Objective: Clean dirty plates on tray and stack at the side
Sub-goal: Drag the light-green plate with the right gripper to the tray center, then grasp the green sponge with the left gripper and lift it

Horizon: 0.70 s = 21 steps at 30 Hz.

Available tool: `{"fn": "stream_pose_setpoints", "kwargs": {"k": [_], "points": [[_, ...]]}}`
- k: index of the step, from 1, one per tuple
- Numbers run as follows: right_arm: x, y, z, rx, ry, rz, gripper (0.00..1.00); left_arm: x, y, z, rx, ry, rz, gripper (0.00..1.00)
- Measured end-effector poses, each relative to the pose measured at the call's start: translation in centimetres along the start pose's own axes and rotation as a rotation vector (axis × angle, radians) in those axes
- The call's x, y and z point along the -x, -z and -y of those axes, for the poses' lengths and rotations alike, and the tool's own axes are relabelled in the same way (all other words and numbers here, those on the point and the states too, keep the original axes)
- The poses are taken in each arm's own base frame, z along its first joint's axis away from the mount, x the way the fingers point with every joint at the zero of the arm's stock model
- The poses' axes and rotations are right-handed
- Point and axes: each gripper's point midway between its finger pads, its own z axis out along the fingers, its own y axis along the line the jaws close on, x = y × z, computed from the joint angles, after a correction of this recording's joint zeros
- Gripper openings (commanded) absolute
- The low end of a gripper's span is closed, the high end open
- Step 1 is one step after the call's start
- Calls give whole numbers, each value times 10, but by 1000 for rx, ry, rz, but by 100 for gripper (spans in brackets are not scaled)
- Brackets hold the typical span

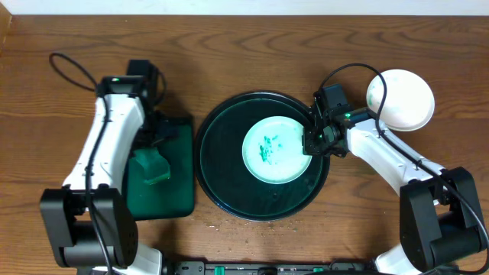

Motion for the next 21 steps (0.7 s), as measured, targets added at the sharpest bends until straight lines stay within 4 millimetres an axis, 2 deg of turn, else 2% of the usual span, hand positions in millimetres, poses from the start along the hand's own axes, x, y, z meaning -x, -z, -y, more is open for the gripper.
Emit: {"fn": "stream_pose_setpoints", "kwargs": {"k": [3,6,10,15,19,21], "points": [[0,0,0,1,0,0,1,5,-5,-16,9,52,-13,72],[0,0,0,2,0,0,1,4,-18,-26,10,76,-33,71],[0,0,0,2,0,0,1,-5,-38,-21,-16,56,-54,69],[0,0,0,2,0,-2,1,-14,-62,-16,-38,30,-57,54],[-2,0,0,0,-1,-8,1,-18,-76,-13,-53,28,-52,48],[-3,0,0,0,-2,-12,1,-17,-79,-11,-59,29,-45,38]]}}
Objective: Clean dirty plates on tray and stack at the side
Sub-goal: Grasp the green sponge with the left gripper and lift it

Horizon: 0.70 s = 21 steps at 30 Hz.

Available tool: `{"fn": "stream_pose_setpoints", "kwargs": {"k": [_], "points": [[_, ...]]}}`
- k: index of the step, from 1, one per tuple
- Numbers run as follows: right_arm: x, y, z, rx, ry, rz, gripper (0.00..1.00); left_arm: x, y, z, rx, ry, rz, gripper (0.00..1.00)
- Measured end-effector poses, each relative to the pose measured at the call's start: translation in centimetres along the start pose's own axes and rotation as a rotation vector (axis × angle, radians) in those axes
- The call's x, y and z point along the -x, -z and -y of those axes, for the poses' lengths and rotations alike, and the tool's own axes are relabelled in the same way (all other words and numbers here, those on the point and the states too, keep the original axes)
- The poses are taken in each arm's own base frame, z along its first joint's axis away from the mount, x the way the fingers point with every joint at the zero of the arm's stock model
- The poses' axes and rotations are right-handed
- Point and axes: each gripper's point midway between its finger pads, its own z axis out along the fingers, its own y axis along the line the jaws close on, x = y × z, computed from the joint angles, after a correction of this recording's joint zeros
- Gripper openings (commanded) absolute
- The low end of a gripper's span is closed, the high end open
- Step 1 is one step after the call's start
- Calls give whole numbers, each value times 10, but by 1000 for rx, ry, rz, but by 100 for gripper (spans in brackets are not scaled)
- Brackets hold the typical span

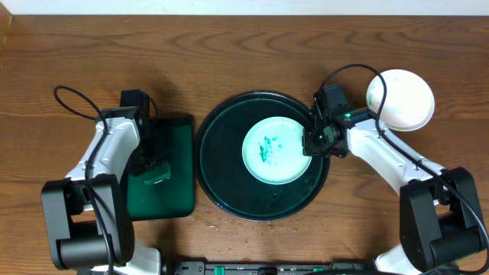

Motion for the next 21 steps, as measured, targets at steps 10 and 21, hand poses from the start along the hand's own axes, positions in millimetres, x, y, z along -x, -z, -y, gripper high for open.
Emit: {"fn": "stream_pose_setpoints", "kwargs": {"k": [10,21], "points": [[-4,0,-2,11,-2,-18,1,11,-21,9,-8,-6,1,7],[-5,0,-3,18,-2,-21,1,11,-16,11,-15,-9,15,7]]}}
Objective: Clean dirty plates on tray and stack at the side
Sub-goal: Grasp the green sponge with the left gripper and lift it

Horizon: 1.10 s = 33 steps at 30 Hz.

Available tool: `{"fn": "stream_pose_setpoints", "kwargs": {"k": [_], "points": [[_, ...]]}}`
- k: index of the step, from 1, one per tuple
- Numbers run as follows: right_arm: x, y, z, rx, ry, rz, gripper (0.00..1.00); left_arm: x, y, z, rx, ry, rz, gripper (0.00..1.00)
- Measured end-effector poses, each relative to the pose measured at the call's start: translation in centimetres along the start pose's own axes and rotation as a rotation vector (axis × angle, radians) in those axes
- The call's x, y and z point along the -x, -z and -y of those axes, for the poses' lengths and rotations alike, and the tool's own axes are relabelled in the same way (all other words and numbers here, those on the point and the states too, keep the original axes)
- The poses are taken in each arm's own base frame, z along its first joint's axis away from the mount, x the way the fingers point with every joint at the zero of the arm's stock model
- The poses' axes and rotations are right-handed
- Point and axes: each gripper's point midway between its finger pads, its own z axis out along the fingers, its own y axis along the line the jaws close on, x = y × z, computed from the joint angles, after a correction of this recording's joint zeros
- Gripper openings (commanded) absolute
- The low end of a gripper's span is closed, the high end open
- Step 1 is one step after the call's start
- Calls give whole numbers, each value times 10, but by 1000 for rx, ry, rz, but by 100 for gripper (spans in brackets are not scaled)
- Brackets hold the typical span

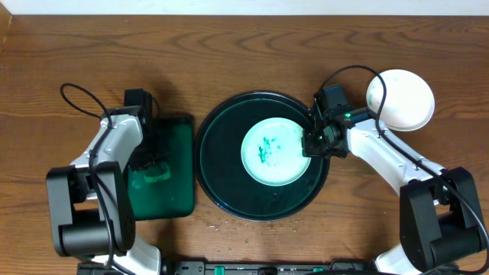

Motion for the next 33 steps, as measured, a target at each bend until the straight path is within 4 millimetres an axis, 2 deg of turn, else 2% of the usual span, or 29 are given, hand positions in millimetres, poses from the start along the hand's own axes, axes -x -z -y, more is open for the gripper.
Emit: {"fn": "stream_pose_setpoints", "kwargs": {"k": [2,5,10,14,18,24,29,33], "points": [[0,0,0,0,0,0,1,-1,7,2,-10,-9,21,7],[0,0,0,0,0,0,1,-2,29,8,-38,-29,74,7],[0,0,0,-1,0,1,1,-5,84,27,-128,-93,241,7],[3,0,2,-11,2,12,1,-16,110,36,-160,-143,311,7],[11,-1,1,-7,8,51,1,-27,113,39,-158,-179,302,7],[7,-8,4,-11,-17,47,1,-38,113,48,-166,-212,288,7],[4,-27,-3,-1,-21,19,1,-45,117,67,-217,-249,290,7],[7,-30,-11,11,-5,39,1,-54,121,86,-289,-282,283,7]]}}
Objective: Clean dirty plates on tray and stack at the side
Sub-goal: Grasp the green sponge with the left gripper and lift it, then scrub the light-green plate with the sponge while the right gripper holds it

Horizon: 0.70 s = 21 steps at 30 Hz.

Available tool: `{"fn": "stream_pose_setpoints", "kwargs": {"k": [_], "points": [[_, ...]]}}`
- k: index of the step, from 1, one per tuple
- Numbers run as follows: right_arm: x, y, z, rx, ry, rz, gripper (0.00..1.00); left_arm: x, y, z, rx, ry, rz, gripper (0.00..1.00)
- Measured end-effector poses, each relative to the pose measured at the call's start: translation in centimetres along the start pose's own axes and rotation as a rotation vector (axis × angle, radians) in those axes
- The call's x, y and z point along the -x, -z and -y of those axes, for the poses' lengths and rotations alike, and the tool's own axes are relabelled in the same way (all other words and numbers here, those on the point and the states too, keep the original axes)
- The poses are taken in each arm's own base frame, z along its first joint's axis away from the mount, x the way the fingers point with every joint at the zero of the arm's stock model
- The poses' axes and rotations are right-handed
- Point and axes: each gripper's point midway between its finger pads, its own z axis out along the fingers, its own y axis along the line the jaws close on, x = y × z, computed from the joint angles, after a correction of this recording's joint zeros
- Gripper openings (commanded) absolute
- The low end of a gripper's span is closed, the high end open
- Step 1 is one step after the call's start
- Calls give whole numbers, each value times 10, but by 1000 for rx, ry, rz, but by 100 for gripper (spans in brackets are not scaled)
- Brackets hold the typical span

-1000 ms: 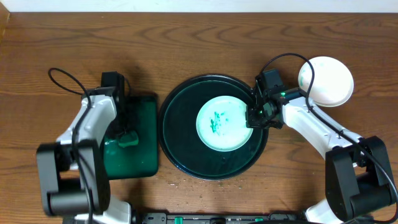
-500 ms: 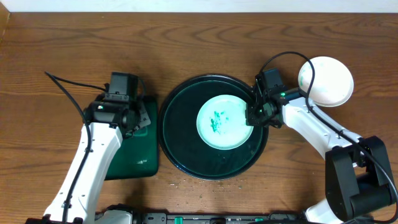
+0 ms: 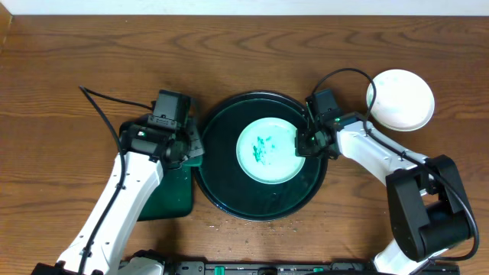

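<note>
A pale plate (image 3: 266, 153) smeared with green marks lies in the middle of the round dark tray (image 3: 229, 195). My right gripper (image 3: 299, 143) is shut on the plate's right rim. A clean white plate (image 3: 399, 99) rests on the table at the upper right. My left gripper (image 3: 191, 147) hangs over the gap between the green rectangular tray (image 3: 168, 200) and the round tray's left rim. Its wrist hides the fingers. No green sponge shows anywhere; the left arm covers much of the green tray.
The wooden table (image 3: 244, 53) stretches behind both trays. A black cable (image 3: 107, 99) loops out from the left arm. A few crumbs (image 3: 221, 225) lie by the front edge.
My left gripper has moved right from the middle of the green tray to the round tray's left rim. The sponge has gone from sight. The dirty plate and right gripper have shifted slightly left.
The green sponge lay on the green tray with my left gripper beside it. My left gripper then stood on the sponge for two moments. Now it is at the round tray's rim. My right gripper has stayed on the dirty plate's right rim throughout.
</note>
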Motion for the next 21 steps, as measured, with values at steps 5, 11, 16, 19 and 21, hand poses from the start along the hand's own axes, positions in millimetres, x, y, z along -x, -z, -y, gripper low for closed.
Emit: {"fn": "stream_pose_setpoints", "kwargs": {"k": [5,11,16,19,21], "points": [[-2,-4,-18,19,45,10,1,-1,1,26,-105,-26,-5,7],[-7,-7,-32,33,79,7,1,-5,-10,56,-214,-59,-46,7],[-8,-7,-34,38,78,4,1,-21,-43,82,-250,-106,-131,7],[-8,-7,-34,39,77,2,1,-36,-65,102,-281,-137,-192,7],[-8,-7,-34,40,75,1,1,-49,-78,117,-302,-158,-229,7]]}}
